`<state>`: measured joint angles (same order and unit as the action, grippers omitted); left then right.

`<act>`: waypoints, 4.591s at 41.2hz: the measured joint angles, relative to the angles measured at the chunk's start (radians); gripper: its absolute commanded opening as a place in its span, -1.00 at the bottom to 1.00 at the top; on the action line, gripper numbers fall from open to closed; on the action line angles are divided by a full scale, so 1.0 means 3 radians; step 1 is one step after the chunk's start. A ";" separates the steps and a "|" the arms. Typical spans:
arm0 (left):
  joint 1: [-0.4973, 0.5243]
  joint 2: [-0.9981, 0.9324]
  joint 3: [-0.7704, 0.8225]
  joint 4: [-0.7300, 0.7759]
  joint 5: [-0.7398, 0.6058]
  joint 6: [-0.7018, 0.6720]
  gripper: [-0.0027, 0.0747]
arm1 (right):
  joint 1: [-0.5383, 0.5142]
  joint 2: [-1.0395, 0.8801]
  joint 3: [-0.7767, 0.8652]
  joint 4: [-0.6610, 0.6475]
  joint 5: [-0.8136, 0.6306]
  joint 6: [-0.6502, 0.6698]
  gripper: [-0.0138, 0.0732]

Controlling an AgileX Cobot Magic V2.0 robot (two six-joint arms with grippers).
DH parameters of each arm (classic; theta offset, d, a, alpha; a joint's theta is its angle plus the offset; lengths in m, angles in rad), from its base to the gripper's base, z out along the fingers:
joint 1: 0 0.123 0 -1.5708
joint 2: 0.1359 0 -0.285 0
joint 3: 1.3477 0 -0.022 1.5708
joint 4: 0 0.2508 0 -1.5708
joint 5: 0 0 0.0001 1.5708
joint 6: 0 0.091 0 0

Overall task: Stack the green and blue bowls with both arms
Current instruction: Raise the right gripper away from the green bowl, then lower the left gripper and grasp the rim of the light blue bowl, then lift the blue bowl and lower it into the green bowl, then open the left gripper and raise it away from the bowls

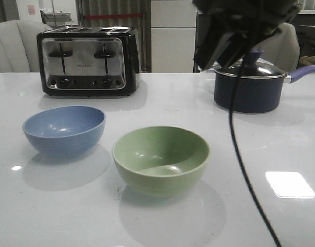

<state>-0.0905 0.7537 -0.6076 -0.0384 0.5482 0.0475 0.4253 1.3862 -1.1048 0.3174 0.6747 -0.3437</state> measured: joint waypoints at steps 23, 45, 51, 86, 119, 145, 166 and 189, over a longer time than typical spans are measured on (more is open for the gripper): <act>0.0000 0.0000 0.0000 -0.0069 -0.0026 0.0000 0.51 | 0.0000 -0.2024 0.1342 0.0000 -0.0014 -0.0023 0.15; -0.0102 0.0835 -0.0471 -0.0192 0.0109 0.0073 0.51 | 0.0000 -0.2563 0.1596 0.0000 0.0019 -0.0028 0.15; -0.0102 0.1386 -0.0705 -0.0247 0.0109 0.0081 0.51 | 0.0000 -0.2563 0.1596 0.0000 0.0019 -0.0028 0.15; -0.0289 0.3502 -0.1788 -0.0703 -0.0044 0.0141 0.51 | 0.0000 -0.2563 0.1596 0.0000 0.0026 -0.0028 0.15; -0.0358 0.3449 -0.1843 -0.0696 -0.0043 0.0176 -0.69 | 0.0000 -0.2563 0.1596 0.0000 0.0026 -0.0028 0.15; -0.1292 0.2981 -0.2533 -0.0794 0.0784 0.0781 -0.69 | 0.0000 -0.2563 0.1596 0.0000 0.0026 -0.0028 0.15; -0.1594 0.3573 -0.2538 -0.0979 0.0715 0.0783 -0.69 | 0.0000 -0.2563 0.1596 0.0000 0.0026 -0.0028 0.15; -0.1594 0.3748 -0.2546 -0.1041 0.0695 0.0783 0.28 | 0.0000 -0.2563 0.1596 0.0000 0.0026 -0.0028 0.15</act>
<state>-0.5686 1.8781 -1.3714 -0.3508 0.7565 0.2824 0.4253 0.6174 -0.6260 0.3174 0.6825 -0.3521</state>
